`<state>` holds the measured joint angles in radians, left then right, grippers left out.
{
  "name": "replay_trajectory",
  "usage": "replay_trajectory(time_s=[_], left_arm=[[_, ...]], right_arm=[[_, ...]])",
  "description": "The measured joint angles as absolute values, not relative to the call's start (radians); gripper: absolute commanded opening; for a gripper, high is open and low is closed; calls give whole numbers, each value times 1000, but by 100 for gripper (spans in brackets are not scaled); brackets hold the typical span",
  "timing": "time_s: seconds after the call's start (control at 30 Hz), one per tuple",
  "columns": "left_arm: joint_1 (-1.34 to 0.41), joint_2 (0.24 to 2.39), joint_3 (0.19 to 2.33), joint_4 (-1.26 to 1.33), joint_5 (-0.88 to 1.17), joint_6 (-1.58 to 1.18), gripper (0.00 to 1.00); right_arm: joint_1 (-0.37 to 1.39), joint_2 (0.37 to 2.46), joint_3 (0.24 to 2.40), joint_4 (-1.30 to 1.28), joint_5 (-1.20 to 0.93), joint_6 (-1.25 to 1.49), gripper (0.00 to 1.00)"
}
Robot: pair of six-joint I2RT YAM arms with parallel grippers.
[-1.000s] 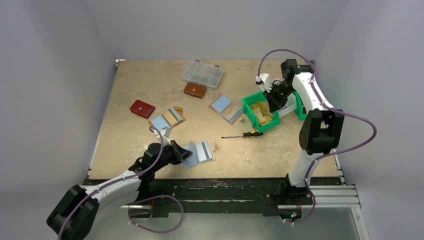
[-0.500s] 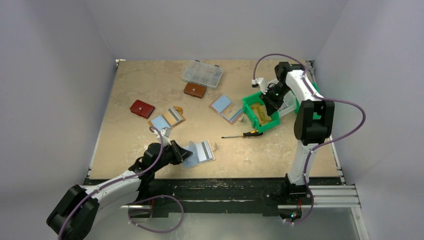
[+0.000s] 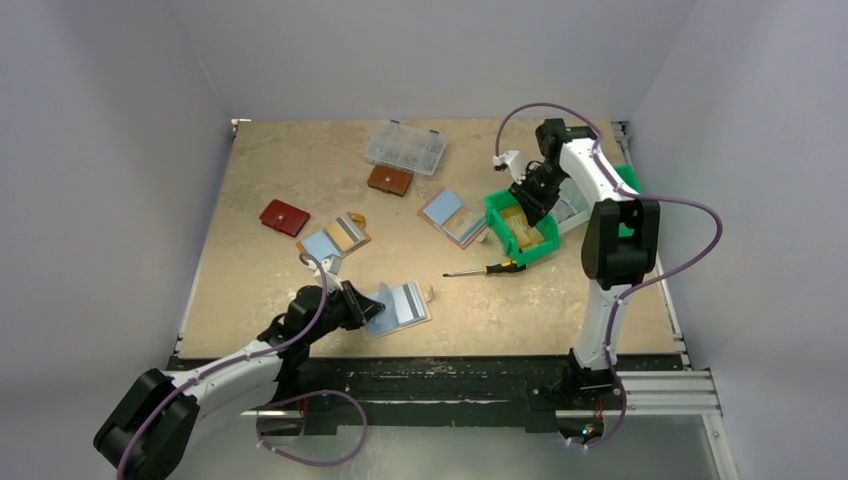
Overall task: Take the credit cards out of the card holder
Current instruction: Place the credit card in the storage box.
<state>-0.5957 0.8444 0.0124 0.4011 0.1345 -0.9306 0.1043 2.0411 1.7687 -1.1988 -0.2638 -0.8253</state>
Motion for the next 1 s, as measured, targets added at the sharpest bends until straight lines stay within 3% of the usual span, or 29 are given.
replay_trajectory(time_s=[0.27, 0.43, 0.6, 1.0], left_arm=[[-596, 844, 12, 401, 136, -930, 0], [-596, 844, 12, 402, 144, -930, 0], [-596, 851, 12, 403, 157, -930, 0], [-596, 894, 12, 453, 216, -929, 0]], right_arm=[[104, 2011, 1779, -1123, -223, -760, 32], [104, 1856, 1717, -1076, -270, -731, 33], [105, 1652, 1646, -1024, -435, -703, 37], [107, 1309, 1307, -812, -899, -662, 57]])
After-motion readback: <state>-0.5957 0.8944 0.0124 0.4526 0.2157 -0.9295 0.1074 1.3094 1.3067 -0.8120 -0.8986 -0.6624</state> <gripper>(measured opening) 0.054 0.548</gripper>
